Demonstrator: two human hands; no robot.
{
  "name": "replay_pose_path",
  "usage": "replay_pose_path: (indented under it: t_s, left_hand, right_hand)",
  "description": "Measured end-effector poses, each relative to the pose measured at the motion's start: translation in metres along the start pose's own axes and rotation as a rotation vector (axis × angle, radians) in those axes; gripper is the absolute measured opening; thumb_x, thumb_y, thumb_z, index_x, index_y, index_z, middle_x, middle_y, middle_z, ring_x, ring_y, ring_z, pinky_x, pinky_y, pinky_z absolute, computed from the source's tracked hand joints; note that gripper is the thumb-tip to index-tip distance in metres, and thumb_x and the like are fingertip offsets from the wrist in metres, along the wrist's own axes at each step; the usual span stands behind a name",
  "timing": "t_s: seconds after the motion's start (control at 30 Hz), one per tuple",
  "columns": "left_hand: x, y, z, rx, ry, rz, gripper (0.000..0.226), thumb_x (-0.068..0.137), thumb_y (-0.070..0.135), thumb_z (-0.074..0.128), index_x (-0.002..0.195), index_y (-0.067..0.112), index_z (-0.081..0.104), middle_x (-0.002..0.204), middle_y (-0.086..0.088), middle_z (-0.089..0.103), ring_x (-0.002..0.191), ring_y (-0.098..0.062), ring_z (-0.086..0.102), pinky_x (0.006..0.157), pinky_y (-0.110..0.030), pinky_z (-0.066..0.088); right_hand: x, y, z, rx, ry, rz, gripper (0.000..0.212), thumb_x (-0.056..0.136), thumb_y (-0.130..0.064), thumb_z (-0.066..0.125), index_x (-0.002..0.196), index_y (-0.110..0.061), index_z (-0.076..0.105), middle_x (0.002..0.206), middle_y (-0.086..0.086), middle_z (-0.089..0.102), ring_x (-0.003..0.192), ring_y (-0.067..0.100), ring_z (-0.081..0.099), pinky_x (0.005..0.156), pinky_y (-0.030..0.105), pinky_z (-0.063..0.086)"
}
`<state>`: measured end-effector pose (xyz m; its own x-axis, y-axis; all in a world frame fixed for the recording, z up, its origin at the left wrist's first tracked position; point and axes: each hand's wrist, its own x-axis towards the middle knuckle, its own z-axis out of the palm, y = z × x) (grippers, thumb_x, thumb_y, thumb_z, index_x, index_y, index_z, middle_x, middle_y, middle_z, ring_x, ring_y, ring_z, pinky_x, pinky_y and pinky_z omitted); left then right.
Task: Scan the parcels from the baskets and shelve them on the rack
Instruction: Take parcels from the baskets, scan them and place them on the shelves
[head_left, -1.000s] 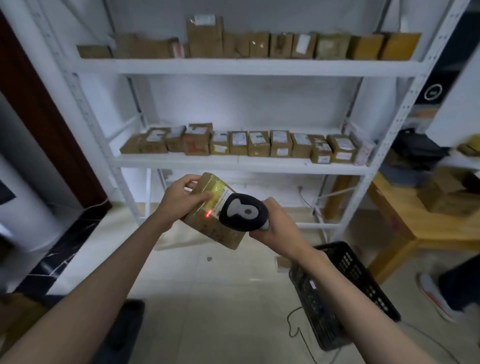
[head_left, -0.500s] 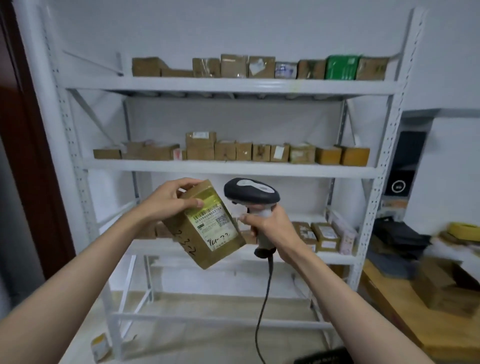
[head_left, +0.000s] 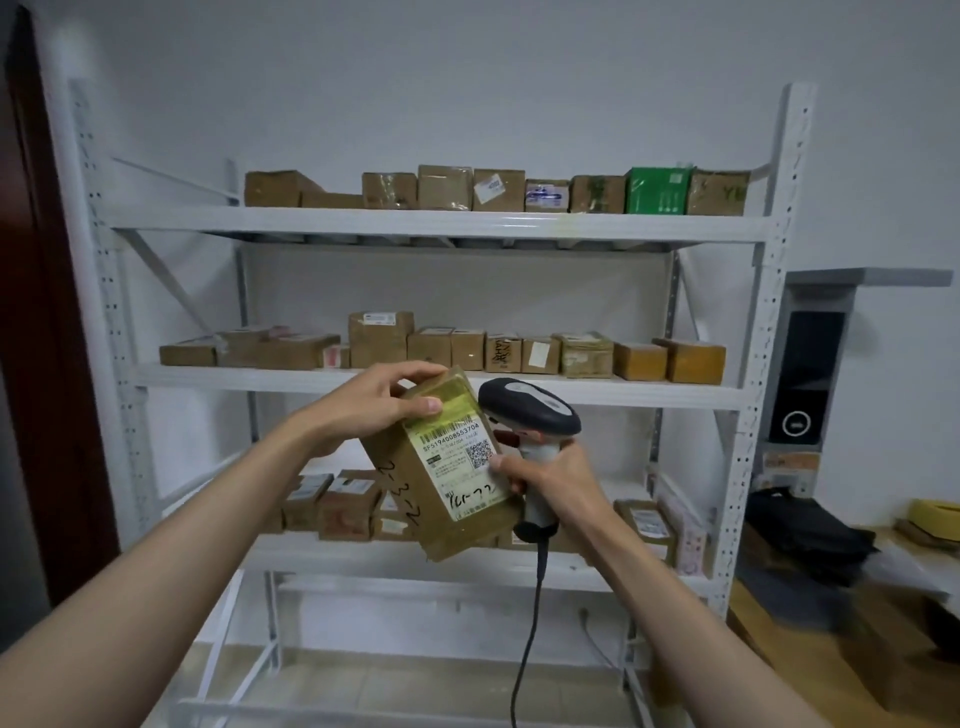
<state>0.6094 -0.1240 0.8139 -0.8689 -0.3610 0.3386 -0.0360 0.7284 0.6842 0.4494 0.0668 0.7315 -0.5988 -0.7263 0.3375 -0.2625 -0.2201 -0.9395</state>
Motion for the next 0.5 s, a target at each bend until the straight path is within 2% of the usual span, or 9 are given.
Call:
replay_pose_path:
  t_s: [0.07, 0.17, 0.2, 0.33, 0.43, 0.5]
  left_hand:
    - [-0.001, -0.005, -0.011, 0.014, 0.018, -0.018, 0.041, 0.096, 0.039, 0.065, 0.134, 0.049, 0.055, 0.12, 0.011, 0.062, 0.101, -0.007, 0.066, 0.077, -0.026, 0.054]
    - [-0.009, -0.019, -0.039, 0.058, 0.035, -0.057, 0.043, 0.095, 0.037, 0.066, 0.135, 0.048, 0.054, 0.123, 0.008, 0.063, 0.107, -0.012, 0.066, 0.09, -0.038, 0.055]
    - [-0.013, -0.025, -0.05, 0.07, 0.04, -0.07, 0.044, 0.095, 0.036, 0.066, 0.136, 0.047, 0.054, 0.124, 0.01, 0.062, 0.108, -0.013, 0.065, 0.093, -0.04, 0.055]
    - [-0.033, -0.049, -0.098, 0.113, 0.082, -0.117, 0.044, 0.097, 0.032, 0.064, 0.137, 0.044, 0.052, 0.124, 0.009, 0.061, 0.109, -0.014, 0.064, 0.092, -0.038, 0.053]
    - [-0.047, -0.068, -0.132, 0.149, 0.145, -0.145, 0.045, 0.095, 0.032, 0.066, 0.137, 0.042, 0.054, 0.127, 0.007, 0.061, 0.113, -0.013, 0.061, 0.098, -0.042, 0.051]
    - [-0.051, -0.083, -0.149, 0.176, 0.222, -0.126, 0.044, 0.093, 0.03, 0.069, 0.135, 0.039, 0.056, 0.127, 0.01, 0.061, 0.119, -0.011, 0.058, 0.103, -0.045, 0.047]
  right_hand:
    - [0.014, 0.005, 0.01, 0.02, -0.029, 0.024, 0.032, 0.081, -0.012, 0.084, 0.107, -0.008, 0.067, 0.093, 0.005, 0.079, 0.089, 0.027, 0.077, 0.071, 0.033, 0.063]
    - [0.036, 0.015, 0.04, 0.064, -0.107, 0.065, 0.028, 0.081, -0.006, 0.082, 0.105, -0.002, 0.068, 0.096, 0.013, 0.079, 0.097, 0.039, 0.073, 0.088, 0.05, 0.061]
    - [0.044, 0.018, 0.053, 0.075, -0.13, 0.072, 0.027, 0.081, -0.005, 0.082, 0.104, -0.002, 0.068, 0.096, 0.014, 0.078, 0.095, 0.038, 0.074, 0.089, 0.051, 0.06]
    - [0.075, 0.019, 0.112, 0.107, -0.219, 0.052, 0.023, 0.079, -0.007, 0.084, 0.097, -0.005, 0.07, 0.092, 0.014, 0.078, 0.085, 0.035, 0.072, 0.077, 0.041, 0.062]
    - [0.096, 0.019, 0.158, 0.166, -0.265, 0.081, 0.029, 0.077, -0.005, 0.085, 0.101, -0.003, 0.069, 0.095, 0.014, 0.079, 0.095, 0.041, 0.074, 0.09, 0.054, 0.059]
    - [0.109, 0.02, 0.186, 0.209, -0.261, 0.109, 0.032, 0.075, -0.001, 0.084, 0.103, 0.0, 0.069, 0.095, 0.016, 0.078, 0.095, 0.04, 0.074, 0.091, 0.056, 0.058]
